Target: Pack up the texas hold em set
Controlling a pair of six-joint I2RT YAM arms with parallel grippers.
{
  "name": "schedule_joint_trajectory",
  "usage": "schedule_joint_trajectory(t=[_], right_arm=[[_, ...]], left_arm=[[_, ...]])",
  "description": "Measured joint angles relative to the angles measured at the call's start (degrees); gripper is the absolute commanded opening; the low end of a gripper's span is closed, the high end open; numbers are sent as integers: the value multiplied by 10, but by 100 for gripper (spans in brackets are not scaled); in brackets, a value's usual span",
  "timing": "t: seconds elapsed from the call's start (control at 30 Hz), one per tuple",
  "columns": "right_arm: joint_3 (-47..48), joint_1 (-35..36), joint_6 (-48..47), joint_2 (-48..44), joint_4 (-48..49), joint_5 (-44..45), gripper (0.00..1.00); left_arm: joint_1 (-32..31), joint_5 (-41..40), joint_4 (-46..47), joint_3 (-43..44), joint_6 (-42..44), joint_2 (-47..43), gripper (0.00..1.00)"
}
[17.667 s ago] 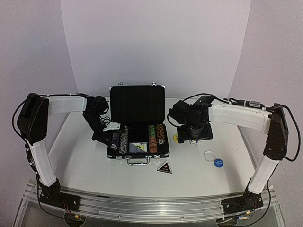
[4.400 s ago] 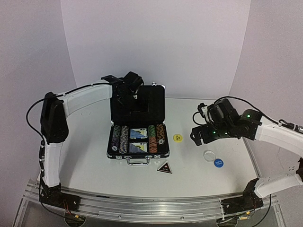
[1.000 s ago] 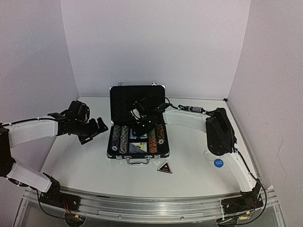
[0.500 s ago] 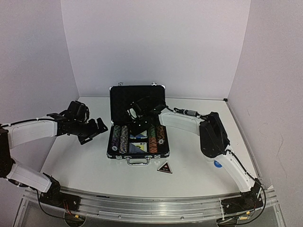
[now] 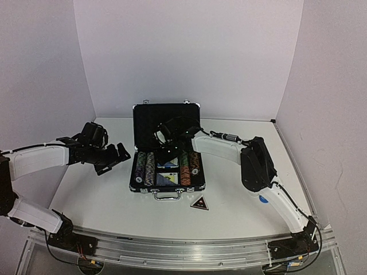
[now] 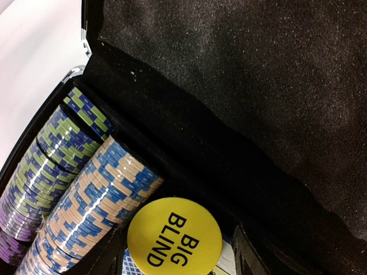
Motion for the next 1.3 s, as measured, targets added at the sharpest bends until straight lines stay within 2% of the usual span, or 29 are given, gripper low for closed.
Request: schedule_joint_trajectory(t=[0.37, 0.53, 0.6, 0.73, 1.0, 1.17, 1.3], right_arm=[[-4, 0, 2, -10, -18, -1, 80], [-56, 2, 4, -42, -6, -4, 93], [-96, 3, 13, -72, -2, -8, 96], [-216, 4, 32, -185, 3, -4, 98], [-497, -10, 113, -525, 28, 52, 98], [-676, -104, 193, -695, -17, 57, 98], [-760, -162, 238, -746, -104, 75, 95]], left_arm=[[0, 18, 1, 0, 2, 0, 100], [0, 19, 1, 0, 3, 0, 100], [0, 19, 1, 0, 3, 0, 100], [0, 19, 3, 2, 3, 0, 100], [0, 19, 11, 15, 5, -2, 100], [0, 27, 24, 36, 10, 3, 100], [0, 33, 36, 41, 14, 18, 100]])
